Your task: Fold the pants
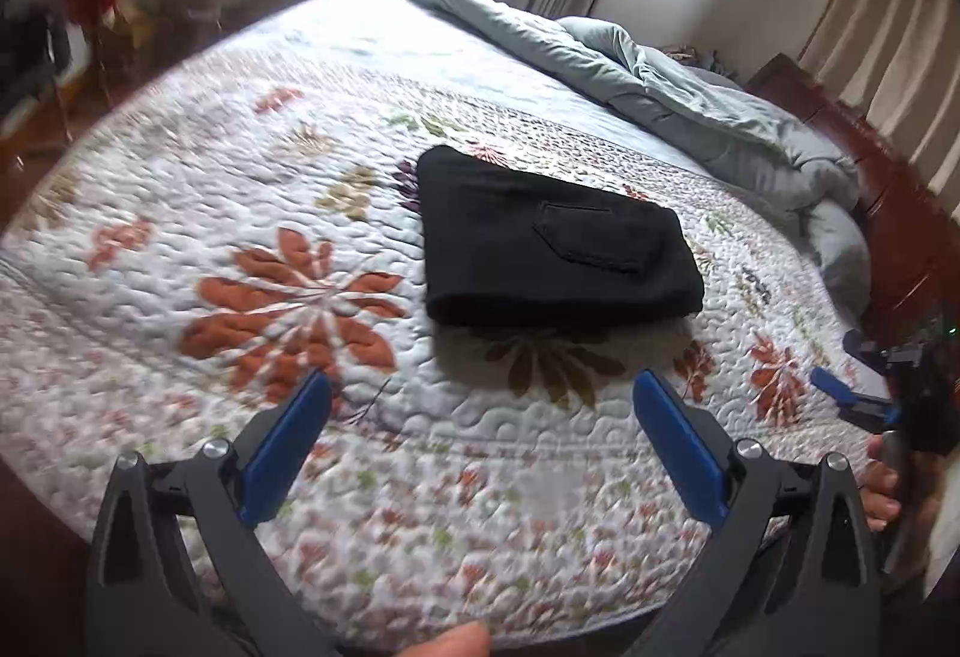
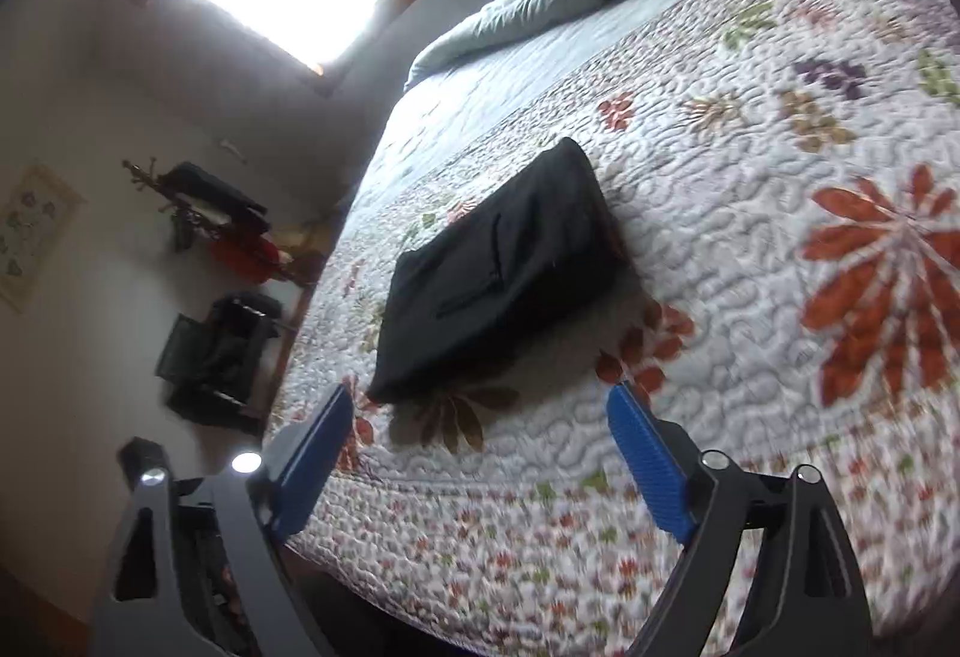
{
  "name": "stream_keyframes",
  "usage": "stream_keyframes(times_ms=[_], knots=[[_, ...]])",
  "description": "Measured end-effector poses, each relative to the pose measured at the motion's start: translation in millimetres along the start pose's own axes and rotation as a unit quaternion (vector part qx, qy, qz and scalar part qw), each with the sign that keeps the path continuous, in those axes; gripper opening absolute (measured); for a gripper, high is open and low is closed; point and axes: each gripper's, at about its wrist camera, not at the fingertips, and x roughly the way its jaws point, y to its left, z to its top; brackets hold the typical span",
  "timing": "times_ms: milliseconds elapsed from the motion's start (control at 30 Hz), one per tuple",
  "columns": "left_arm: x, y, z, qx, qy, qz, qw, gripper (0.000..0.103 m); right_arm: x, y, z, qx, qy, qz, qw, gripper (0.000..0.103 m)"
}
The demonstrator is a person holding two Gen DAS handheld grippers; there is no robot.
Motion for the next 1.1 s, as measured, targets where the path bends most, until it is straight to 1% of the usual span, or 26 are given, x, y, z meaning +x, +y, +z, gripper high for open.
stream_keyframes(times_ms=[33,133,200,267,367,467,600,700,800,900,1100], knots=[[-13,-6,-6,0.01,-0.005,0.005,0.9999,0.1,-9,8,-11,-0.013,-0.006,-0.017,1.0,0.089],[-46,-15,-20,0.012,-0.022,0.013,0.9996,0.1,-39,30,-39,-0.054,-0.037,-0.064,0.996,0.094],[-68,-22,-29,0.019,-0.035,0.032,0.9987,0.1,-54,45,-53,-0.08,-0.053,-0.093,0.991,0.097],[-84,-29,-36,0.021,-0.052,0.046,0.9974,0.1,-71,64,-68,-0.11,-0.074,-0.13,0.983,0.099],[-114,-45,-49,0.037,-0.075,0.065,0.9944,0.1,-92,86,-88,-0.146,-0.1,-0.164,0.97,0.099],[-135,-55,-56,0.047,-0.092,0.08,0.9915,0.1,-109,105,-103,-0.168,-0.115,-0.176,0.963,0.099],[-156,-68,-68,0.043,-0.086,0.065,0.9933,0.1,-129,126,-124,-0.179,-0.123,-0.178,0.96,0.099],[-166,-75,-78,0.048,-0.088,0.07,0.9925,0.1,-141,139,-134,-0.19,-0.132,-0.183,0.955,0.099],[-177,-82,-88,0.052,-0.091,0.072,0.9919,0.1,-147,154,-145,-0.216,-0.14,-0.196,0.946,0.099],[-185,-89,-94,0.062,-0.1,0.092,0.9888,0.1,-148,165,-152,-0.235,-0.145,-0.215,0.937,0.099],[-187,-95,-101,0.061,-0.097,0.091,0.9892,0.1,-137,169,-158,-0.242,-0.133,-0.211,0.938,0.099]])
